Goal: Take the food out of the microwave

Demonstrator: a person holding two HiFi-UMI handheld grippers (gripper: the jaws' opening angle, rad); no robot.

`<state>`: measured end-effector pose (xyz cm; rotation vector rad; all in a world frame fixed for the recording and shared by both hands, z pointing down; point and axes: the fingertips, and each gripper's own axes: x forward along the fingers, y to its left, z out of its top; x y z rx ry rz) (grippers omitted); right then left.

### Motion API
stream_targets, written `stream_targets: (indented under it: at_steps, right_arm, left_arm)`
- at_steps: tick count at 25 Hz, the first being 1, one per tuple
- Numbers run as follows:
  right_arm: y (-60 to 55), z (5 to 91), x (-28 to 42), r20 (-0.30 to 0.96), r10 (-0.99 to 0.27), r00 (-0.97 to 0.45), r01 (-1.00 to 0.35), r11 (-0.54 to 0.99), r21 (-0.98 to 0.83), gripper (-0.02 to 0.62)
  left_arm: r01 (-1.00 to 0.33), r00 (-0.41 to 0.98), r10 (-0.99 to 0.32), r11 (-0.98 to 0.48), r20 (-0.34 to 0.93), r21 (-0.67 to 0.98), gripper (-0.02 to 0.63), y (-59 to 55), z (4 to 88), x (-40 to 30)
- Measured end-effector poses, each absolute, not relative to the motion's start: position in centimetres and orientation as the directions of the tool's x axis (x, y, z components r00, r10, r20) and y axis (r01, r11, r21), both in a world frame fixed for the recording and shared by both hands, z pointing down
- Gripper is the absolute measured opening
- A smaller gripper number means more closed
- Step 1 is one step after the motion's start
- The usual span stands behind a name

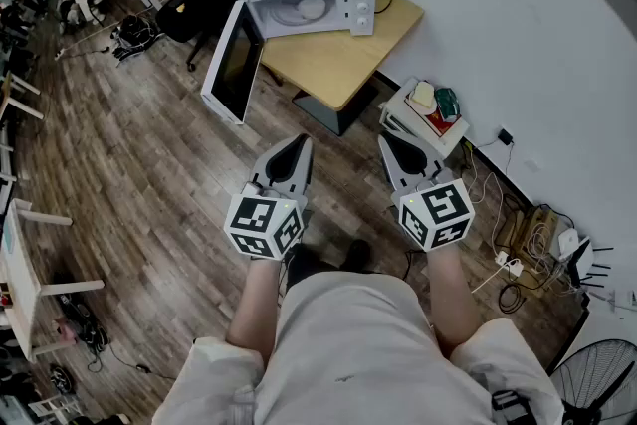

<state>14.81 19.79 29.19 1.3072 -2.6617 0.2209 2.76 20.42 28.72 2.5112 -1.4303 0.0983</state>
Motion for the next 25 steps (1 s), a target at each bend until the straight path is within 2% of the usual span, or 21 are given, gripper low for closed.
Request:
stream_targets:
  at_steps: [20, 25]
  right_arm:
    - [21.8, 30.7, 16.3, 0.227, -0.746, -0.627, -0.772, 0.635, -0.046, 0.003]
    - [21.3, 31.4, 15.6, 0.244, -0.736, -0.631, -0.767, 0.64, -0.053, 0.04]
  left_arm:
    - [-0.842, 0.538, -0.821, -0.51, 0.193, 0.176, 0.017, 22.6, 29.4, 6.6]
    - [-0.838, 0.545, -0.813, -0.519, 0.205, 0.171, 0.021, 22.0, 30.0, 6.0]
